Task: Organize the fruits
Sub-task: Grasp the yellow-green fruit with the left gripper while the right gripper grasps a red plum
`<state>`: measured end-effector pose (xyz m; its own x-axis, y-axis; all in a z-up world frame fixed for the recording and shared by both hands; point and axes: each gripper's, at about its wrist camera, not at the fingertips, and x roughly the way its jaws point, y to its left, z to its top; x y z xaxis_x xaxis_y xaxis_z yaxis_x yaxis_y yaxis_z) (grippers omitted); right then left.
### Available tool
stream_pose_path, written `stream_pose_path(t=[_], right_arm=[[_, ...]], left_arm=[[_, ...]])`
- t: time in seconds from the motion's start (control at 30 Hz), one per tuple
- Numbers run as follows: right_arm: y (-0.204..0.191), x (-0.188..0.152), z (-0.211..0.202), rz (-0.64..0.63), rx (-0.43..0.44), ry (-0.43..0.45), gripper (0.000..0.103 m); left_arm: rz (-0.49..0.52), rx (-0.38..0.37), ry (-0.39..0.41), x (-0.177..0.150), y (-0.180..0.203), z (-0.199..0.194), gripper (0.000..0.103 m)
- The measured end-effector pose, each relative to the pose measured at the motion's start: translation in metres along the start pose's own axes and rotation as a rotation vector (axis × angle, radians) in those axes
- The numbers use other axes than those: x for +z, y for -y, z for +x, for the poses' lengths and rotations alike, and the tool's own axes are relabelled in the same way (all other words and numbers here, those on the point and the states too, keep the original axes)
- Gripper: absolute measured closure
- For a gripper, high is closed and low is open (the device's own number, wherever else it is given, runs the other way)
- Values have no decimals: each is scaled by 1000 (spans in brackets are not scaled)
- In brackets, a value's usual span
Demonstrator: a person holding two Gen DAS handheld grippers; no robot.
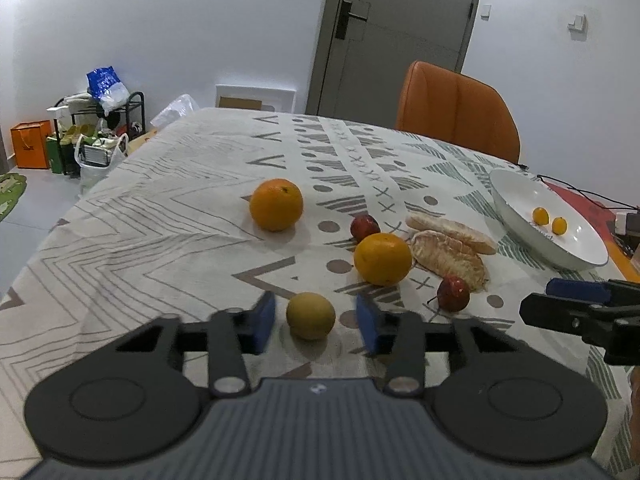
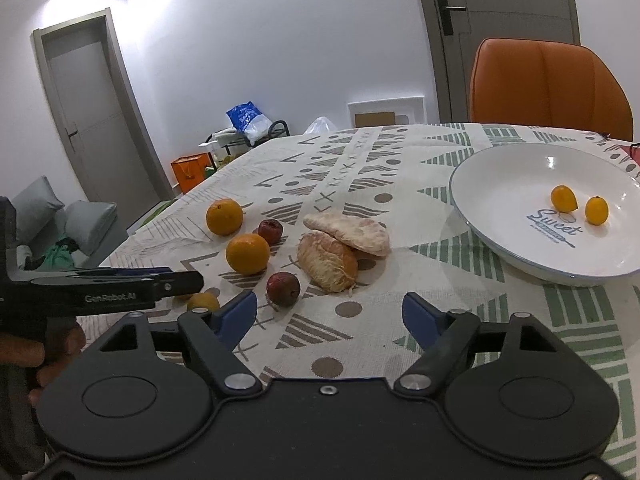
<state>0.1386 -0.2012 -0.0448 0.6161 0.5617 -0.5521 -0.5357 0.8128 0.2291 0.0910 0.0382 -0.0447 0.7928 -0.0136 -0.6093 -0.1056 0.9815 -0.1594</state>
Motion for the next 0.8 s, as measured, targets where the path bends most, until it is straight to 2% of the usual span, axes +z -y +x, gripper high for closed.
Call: stream_pose_path(t=[0.03, 0.27, 0.57, 0.8], right_arm=[[0, 1, 1, -1, 1, -2, 24], [-5, 13, 12, -41, 31, -28, 27], [-17, 19, 31, -66, 87, -56, 38], [-20, 20, 46, -55, 112, -88, 57]], left_arm=[[-1, 1, -5, 1, -1, 3, 78], [19, 2, 12, 13, -2, -1, 78], [-16, 26, 11, 20, -11, -2, 78], [-25, 45, 11, 21, -18, -5, 78]])
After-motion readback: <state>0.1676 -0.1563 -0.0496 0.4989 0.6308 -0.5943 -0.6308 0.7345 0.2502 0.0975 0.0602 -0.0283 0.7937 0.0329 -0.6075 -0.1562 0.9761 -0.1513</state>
